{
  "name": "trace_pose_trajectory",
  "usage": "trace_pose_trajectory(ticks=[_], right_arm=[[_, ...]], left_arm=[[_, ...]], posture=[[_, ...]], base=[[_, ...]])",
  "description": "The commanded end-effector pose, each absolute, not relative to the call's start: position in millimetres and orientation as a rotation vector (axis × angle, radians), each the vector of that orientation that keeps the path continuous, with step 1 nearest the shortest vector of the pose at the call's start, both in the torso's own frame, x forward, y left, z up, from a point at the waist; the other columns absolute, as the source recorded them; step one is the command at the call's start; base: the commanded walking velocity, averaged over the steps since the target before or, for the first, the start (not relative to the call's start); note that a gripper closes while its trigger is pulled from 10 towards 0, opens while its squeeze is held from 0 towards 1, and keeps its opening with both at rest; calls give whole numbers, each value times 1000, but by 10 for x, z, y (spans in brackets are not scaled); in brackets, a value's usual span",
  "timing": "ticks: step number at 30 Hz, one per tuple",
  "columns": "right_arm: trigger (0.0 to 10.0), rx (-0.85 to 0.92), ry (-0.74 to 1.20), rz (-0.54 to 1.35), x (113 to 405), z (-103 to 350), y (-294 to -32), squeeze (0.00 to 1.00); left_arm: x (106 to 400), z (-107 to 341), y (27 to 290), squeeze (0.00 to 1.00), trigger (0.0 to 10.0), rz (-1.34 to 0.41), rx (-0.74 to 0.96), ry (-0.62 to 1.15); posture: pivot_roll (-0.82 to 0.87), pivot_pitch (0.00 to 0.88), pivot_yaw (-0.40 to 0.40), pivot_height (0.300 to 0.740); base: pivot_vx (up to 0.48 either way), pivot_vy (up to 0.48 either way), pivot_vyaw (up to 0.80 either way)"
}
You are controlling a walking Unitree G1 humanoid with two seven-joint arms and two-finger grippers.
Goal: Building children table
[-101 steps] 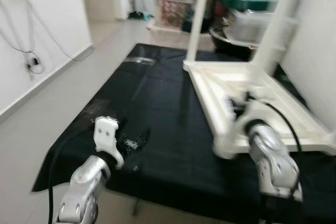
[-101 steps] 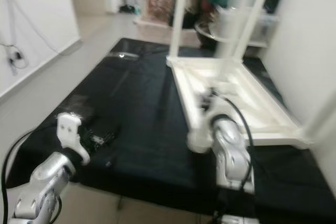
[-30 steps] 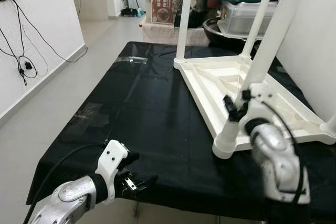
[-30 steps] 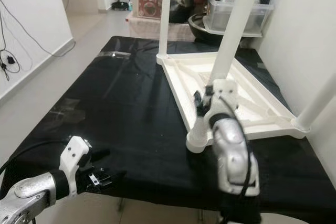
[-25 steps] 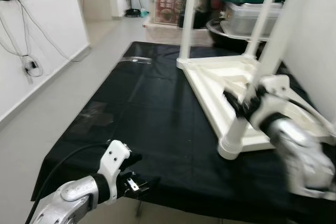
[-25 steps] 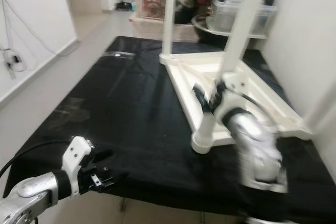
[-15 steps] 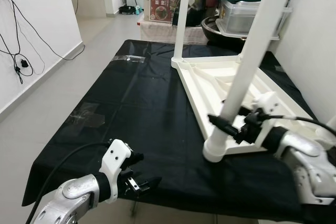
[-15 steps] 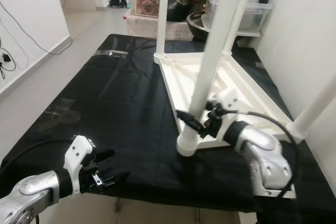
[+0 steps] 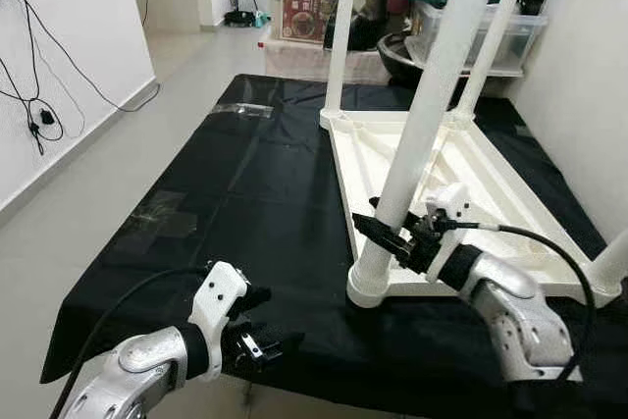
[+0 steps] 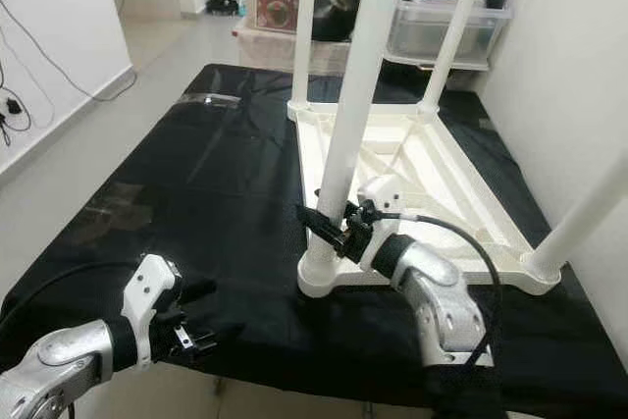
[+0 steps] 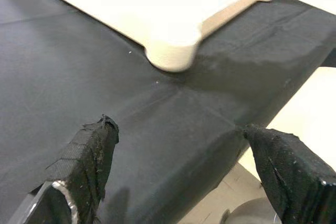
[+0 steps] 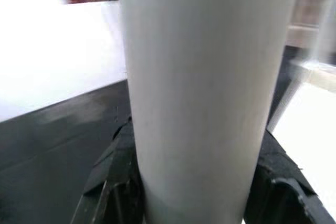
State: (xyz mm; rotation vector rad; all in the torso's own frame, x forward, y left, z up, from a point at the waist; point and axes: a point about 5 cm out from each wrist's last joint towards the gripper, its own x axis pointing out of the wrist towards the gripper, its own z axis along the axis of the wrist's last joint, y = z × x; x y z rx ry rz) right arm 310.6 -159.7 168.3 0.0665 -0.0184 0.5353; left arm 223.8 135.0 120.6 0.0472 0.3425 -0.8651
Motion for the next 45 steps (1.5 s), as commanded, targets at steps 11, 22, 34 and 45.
trace_pose_trajectory(ticks=[11,22,34,45], right_arm=[[10000,65,141,-114,2695,1438,-1758,1000],[10000,166,-168,535,2927,2300,-1477,0],[0,53,-135,960,2934,2160,-1232,0],[0,13,252,133,3118,1402,-1653,0]], left_arm=[[2188,1106,1322,0,10000,-887,43,383],[2234,1096,1348,0,10000,-885,53,378],[2251,1084,1326,0,10000,-878,71,367],[2250,1057,1287,0,10000,-901,73,376]], posture=[[83,0,-55,740],[93,0,-72,740],[130,0,-104,740],[90,0,-80,740]], base=[[0,0,0],[0,0,0],[0,0,0],[0,0,0]])
